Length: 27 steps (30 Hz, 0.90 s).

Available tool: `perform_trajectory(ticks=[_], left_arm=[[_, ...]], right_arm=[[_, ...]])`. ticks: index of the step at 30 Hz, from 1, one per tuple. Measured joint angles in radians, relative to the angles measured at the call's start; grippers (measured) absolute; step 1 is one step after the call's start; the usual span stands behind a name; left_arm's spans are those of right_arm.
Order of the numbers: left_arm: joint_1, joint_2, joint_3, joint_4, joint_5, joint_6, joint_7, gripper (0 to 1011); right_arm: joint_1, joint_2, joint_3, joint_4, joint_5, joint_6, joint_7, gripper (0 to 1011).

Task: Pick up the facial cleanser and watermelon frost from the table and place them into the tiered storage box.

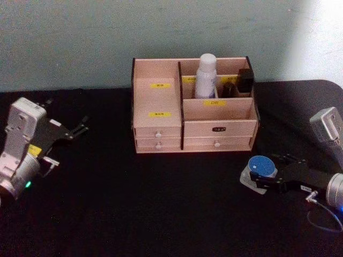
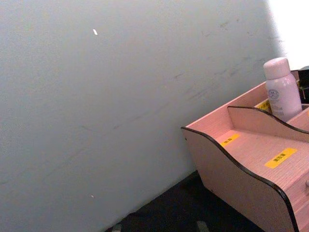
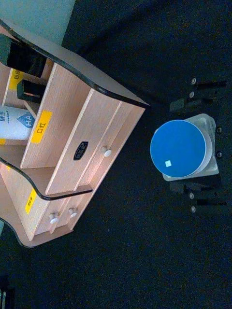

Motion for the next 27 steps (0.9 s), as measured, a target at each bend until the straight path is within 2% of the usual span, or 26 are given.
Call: perform_trajectory(ticks=[9, 27], left_arm=[[0.000, 0.000, 0.000, 0.000, 0.000, 0.000, 0.000, 1001], [0.000, 0.000, 0.000, 0.000, 0.000, 0.000, 0.000, 1001]], right_arm=[[0.000, 0.000, 0.001, -0.001, 0.000, 0.000, 0.000, 710], [0.000, 0.000, 0.000, -0.001, 0.000, 0.000, -0.001, 707]])
